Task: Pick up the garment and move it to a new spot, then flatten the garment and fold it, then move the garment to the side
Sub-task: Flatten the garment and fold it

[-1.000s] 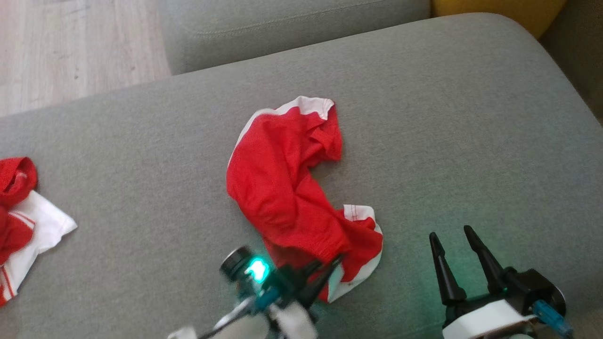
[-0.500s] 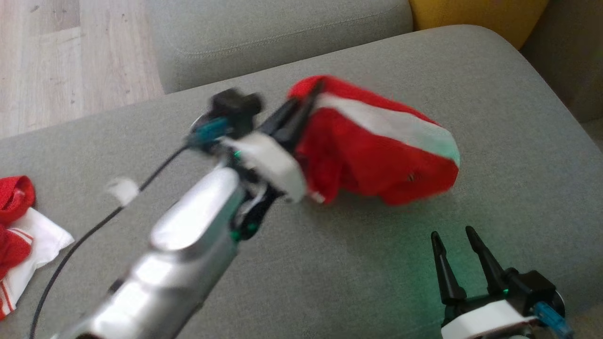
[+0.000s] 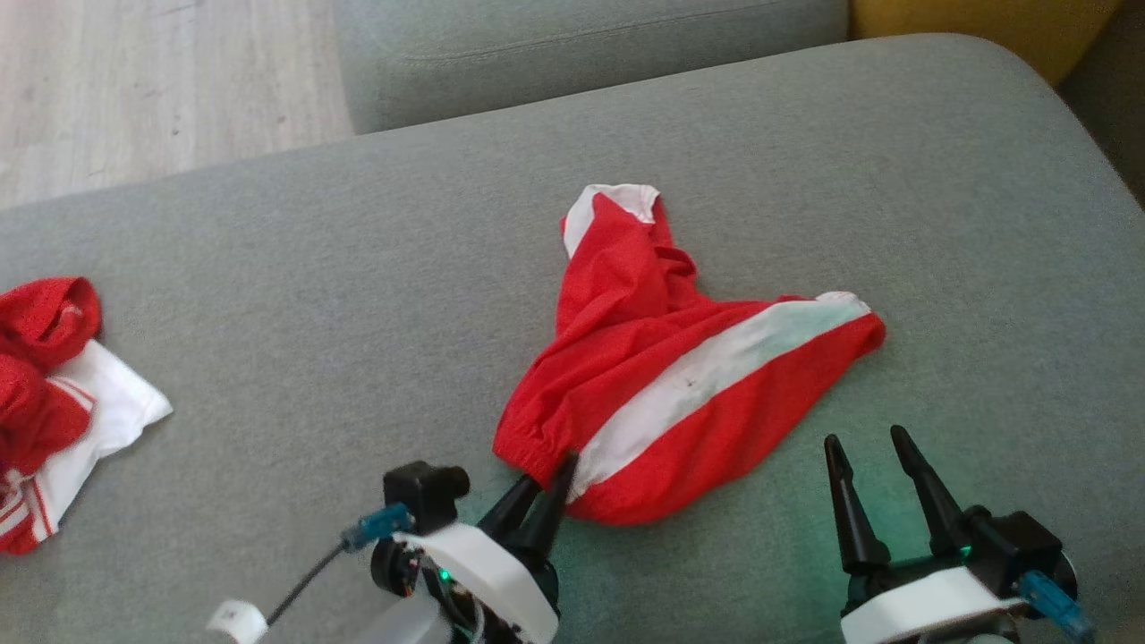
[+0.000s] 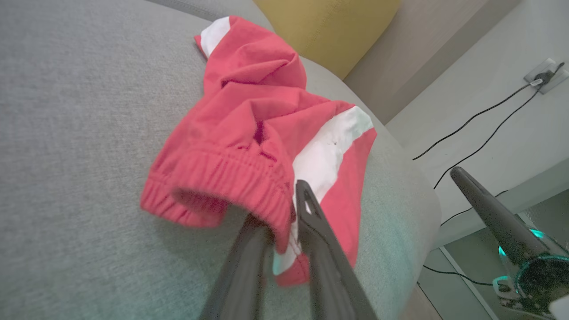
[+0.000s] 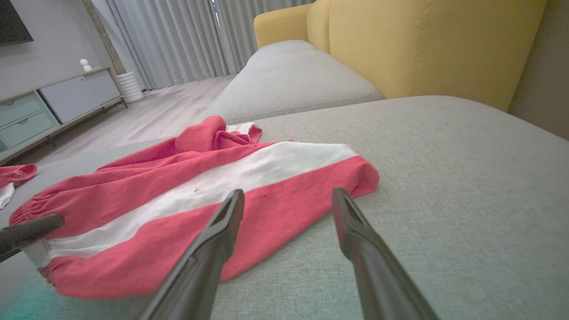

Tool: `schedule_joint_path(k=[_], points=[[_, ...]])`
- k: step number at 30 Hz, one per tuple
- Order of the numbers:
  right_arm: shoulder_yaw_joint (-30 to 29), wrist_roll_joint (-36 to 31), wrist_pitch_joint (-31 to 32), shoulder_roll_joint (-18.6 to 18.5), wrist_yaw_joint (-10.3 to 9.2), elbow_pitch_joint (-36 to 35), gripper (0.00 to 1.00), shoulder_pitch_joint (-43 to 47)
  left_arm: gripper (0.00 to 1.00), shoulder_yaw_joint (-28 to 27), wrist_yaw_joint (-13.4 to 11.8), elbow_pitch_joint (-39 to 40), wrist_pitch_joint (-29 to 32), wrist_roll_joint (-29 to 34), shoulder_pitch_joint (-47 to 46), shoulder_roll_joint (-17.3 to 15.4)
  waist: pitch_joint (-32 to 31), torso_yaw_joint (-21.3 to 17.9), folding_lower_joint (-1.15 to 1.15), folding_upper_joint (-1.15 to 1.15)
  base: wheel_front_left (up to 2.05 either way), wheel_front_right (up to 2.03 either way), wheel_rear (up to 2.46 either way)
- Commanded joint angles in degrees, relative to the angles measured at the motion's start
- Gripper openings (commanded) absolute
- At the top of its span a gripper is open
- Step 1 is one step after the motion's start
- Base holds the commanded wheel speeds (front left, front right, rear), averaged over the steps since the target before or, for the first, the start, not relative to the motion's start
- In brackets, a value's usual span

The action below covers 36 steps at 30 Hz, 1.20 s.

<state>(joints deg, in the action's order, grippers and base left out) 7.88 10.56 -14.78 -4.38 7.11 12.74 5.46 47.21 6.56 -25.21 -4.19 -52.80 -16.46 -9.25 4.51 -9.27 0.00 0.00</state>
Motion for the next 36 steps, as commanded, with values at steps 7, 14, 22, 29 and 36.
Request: schedule_joint_path(k=[7, 14, 22, 29, 36], points=[[2.8, 1.5, -0.2, -0.1, 0.37, -1.0, 1.0, -2.5, 1.0, 0.8, 0.8, 1.7, -6.5, -0.9, 0.4, 0.8, -0.3, 1.8, 0.0, 0.0, 0.0, 0.0, 0.0], [3.9, 1.1, -0.2, -0.4, 0.37, -0.6, 1.0, -1.8, 1.0, 2.5, 0.9, -0.9, -6.9, -3.3, 1.4, 0.8, -1.0, 1.1, 0.0, 0.0, 0.0, 0.0, 0.0], [4.3, 1.0, -0.2, -1.0, 0.37, -0.6, 1.0, -1.7, 0.45, 4.3, 0.9, -3.8, -8.3, -5.0, 0.0, 1.2, -1.4, -0.2, 0.0, 0.0, 0.0, 0.0, 0.0], [3.8, 0.7, -0.2, -1.2, 0.37, -0.6, 1.0, -0.9, 0.0, 4.6, 0.9, -3.3, -9.9, -5.0, -0.2, 0.2, -2.0, 0.1, 0.0, 0.0, 0.0, 0.0, 0.0], [3.6, 0.6, -0.2, -0.9, 0.37, -0.5, 1.0, -0.7, 0.0, 3.2, 0.6, -2.6, -10.7, -0.9, 0.0, -2.5, -2.0, 1.5, 0.0, 0.0, 0.0, 0.0, 0.0]])
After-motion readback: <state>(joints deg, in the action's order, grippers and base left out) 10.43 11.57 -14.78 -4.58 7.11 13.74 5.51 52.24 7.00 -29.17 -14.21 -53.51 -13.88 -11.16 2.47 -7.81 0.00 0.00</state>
